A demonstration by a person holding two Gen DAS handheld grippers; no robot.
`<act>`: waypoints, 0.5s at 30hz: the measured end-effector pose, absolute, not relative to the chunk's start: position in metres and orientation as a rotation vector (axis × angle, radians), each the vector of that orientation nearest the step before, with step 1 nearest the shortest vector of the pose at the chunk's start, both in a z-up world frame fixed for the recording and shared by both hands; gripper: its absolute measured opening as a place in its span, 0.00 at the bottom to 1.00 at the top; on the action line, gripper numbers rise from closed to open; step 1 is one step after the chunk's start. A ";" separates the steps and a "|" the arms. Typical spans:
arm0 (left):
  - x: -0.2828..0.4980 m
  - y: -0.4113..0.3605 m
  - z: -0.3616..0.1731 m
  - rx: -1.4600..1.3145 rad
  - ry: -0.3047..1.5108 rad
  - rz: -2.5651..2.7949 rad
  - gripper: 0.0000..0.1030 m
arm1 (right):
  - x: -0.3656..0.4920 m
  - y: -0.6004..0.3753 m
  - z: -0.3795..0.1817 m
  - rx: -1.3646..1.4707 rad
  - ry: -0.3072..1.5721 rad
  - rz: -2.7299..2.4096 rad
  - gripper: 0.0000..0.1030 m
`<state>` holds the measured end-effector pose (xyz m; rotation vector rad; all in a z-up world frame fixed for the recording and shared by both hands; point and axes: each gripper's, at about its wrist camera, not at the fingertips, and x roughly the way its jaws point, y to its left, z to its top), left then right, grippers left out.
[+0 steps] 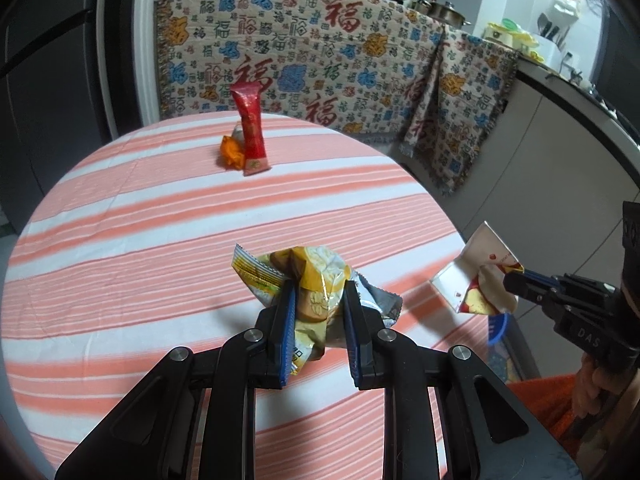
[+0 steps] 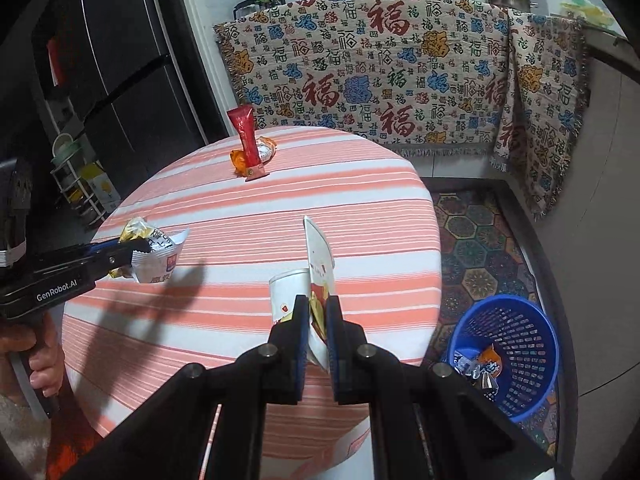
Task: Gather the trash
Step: 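Carry the yellow wrapper and white box over the blue wastebasket with both tools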
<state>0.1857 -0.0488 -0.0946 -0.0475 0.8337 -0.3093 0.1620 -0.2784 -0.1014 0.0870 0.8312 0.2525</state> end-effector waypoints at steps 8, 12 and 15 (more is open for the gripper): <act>0.184 -0.056 -0.099 -0.060 0.848 -0.338 0.19 | 0.160 -0.291 -0.105 0.113 0.827 0.249 0.09; 0.186 -0.065 -0.096 -0.058 0.846 -0.359 0.19 | 0.158 -0.296 -0.102 0.124 0.821 0.242 0.09; 0.189 -0.078 -0.094 -0.052 0.850 -0.387 0.19 | 0.157 -0.305 -0.100 0.130 0.817 0.236 0.08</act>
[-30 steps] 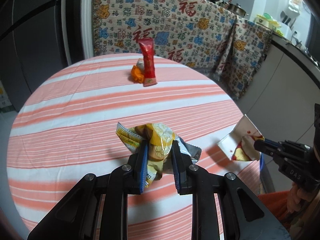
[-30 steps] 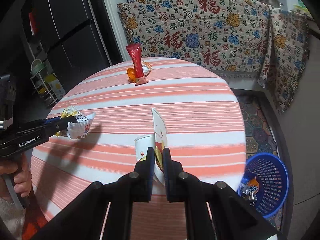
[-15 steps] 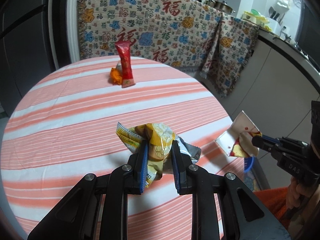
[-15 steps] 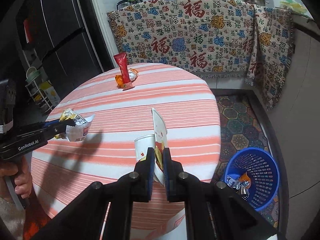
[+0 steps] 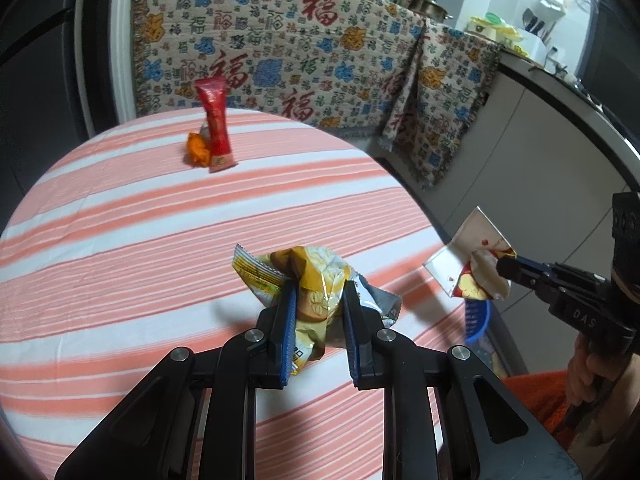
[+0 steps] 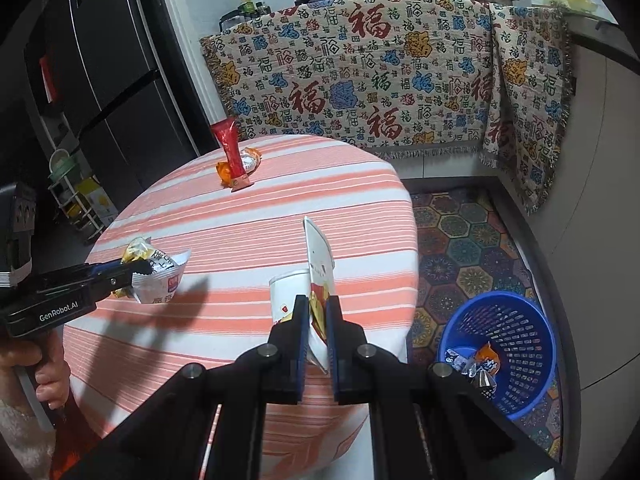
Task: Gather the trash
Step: 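Carry the yellow wrapper and white box over the blue wastebasket with both tools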
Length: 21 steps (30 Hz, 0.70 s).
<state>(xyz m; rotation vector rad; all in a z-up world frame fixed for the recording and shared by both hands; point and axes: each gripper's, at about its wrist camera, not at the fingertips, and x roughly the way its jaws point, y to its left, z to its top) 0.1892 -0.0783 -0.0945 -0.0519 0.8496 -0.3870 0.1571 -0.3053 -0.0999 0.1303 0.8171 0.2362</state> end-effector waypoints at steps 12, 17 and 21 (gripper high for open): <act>0.211 -0.195 -0.083 -0.012 0.855 -0.594 0.19 | 0.152 -0.409 -0.092 0.145 0.809 0.051 0.08; 0.221 -0.270 -0.093 0.013 0.885 -0.698 0.19 | 0.153 -0.470 -0.101 0.175 0.848 -0.056 0.08; 0.236 -0.322 -0.114 0.023 0.929 -0.762 0.19 | 0.156 -0.510 -0.120 0.197 0.888 -0.113 0.09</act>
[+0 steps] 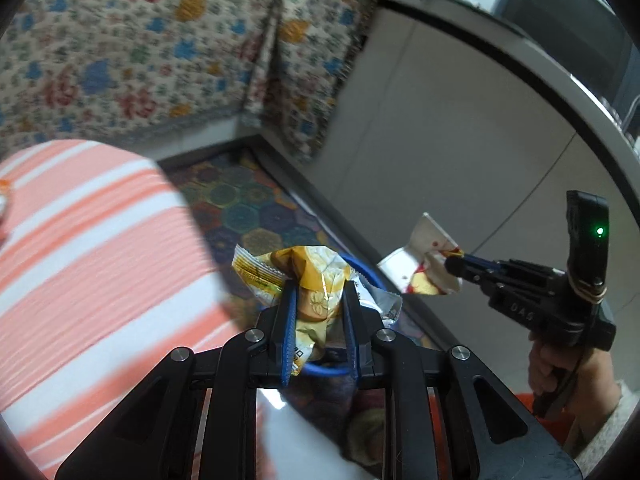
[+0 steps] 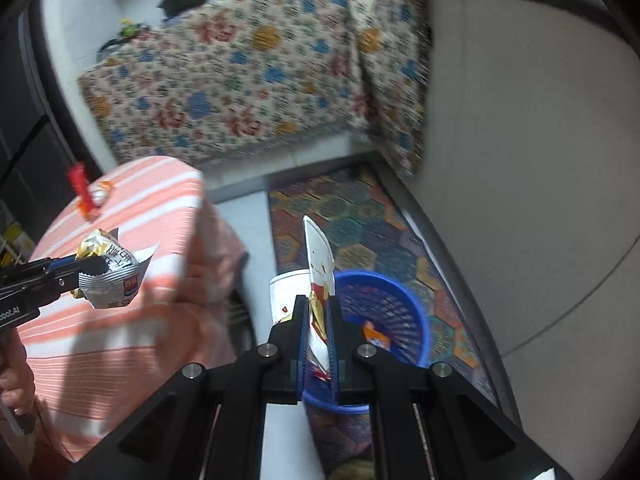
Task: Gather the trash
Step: 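Carry the yellow wrapper and white box over the blue wastebasket with both tools, then open both tools to drop the wrapper and box into the wastebasket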
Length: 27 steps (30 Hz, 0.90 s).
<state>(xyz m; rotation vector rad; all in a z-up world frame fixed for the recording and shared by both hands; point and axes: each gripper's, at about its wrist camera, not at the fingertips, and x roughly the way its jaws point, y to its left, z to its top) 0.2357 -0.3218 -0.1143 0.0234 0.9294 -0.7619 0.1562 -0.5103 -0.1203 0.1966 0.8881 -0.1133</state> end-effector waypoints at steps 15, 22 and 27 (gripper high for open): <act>0.270 -0.412 -0.198 0.089 1.053 -0.788 0.20 | 0.193 -0.596 -0.209 0.285 1.085 -0.160 0.09; 0.277 -0.422 -0.224 0.097 1.087 -0.759 0.22 | 0.205 -0.609 -0.238 0.340 1.121 -0.145 0.12; 0.285 -0.429 -0.237 0.088 1.105 -0.739 0.59 | 0.211 -0.618 -0.253 0.401 1.121 -0.135 0.37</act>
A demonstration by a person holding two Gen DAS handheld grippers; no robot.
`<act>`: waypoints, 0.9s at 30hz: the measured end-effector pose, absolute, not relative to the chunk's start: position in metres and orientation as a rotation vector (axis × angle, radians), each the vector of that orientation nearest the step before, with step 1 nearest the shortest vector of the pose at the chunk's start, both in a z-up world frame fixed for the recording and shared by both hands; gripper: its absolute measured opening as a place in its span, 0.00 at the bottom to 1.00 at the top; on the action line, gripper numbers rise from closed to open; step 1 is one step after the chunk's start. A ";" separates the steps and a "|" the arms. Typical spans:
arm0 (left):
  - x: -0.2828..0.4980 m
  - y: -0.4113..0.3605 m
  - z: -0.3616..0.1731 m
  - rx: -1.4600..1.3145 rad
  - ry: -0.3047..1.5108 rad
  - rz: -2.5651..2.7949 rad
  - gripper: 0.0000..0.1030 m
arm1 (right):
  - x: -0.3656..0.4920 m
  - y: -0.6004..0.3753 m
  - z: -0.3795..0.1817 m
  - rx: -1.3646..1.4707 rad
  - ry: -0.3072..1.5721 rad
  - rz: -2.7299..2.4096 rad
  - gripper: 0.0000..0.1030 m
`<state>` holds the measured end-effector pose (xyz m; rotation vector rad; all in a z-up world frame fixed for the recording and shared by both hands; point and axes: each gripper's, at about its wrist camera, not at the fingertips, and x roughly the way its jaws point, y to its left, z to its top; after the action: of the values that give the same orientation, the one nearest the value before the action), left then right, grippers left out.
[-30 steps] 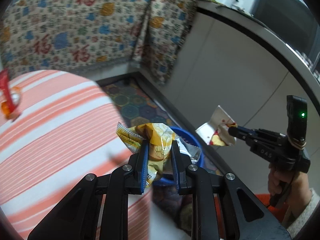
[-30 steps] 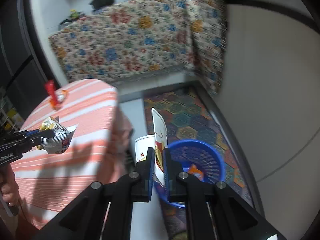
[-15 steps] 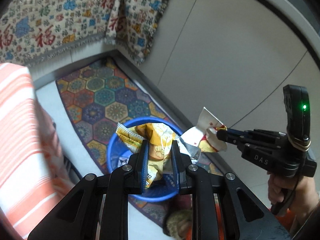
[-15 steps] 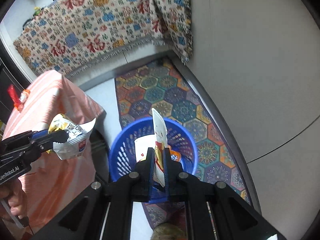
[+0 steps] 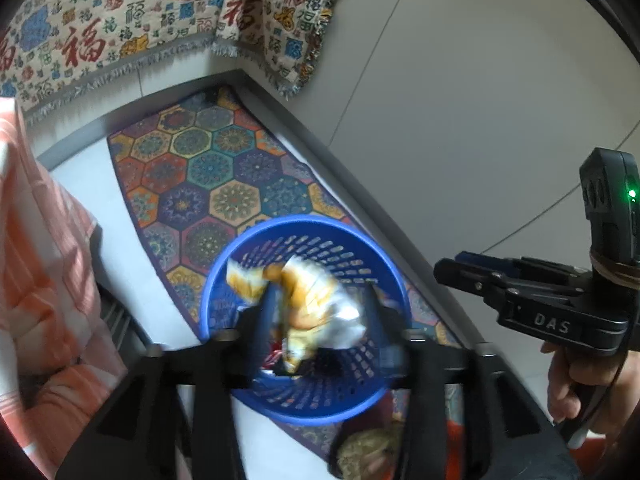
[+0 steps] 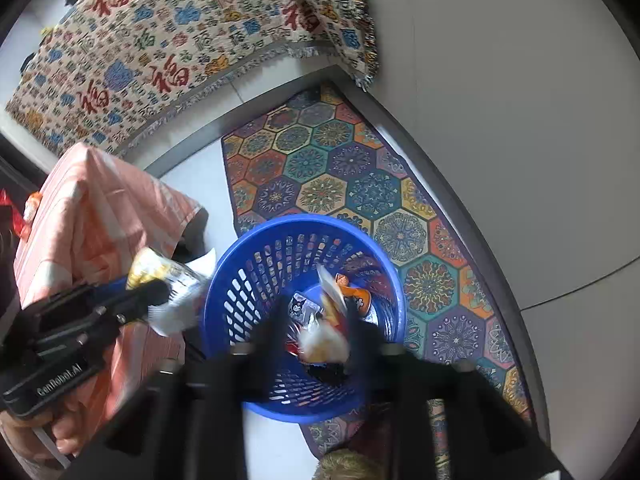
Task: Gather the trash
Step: 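Open both tools to drop the wrapper and box into the wastebasket, then move both tools back over the table toward the last items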
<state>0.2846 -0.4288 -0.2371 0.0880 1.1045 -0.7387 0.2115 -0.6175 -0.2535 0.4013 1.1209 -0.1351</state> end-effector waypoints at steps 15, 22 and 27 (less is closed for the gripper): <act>0.251 -0.351 -0.170 0.004 1.032 -0.740 0.71 | 0.196 -0.596 -0.189 0.221 0.948 -0.172 0.37; 0.245 -0.216 -0.137 -0.007 0.963 -0.566 0.76 | 0.188 -0.522 -0.151 0.079 0.861 -0.100 0.45; 0.276 -0.106 -0.141 -0.018 0.942 -0.344 0.76 | 0.194 -0.433 -0.134 -0.018 0.833 0.065 0.45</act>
<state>0.2760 -0.1061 -0.1406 -0.0178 0.9419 -0.3440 0.1936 -0.4333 -0.1345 -0.0185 0.8334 0.0654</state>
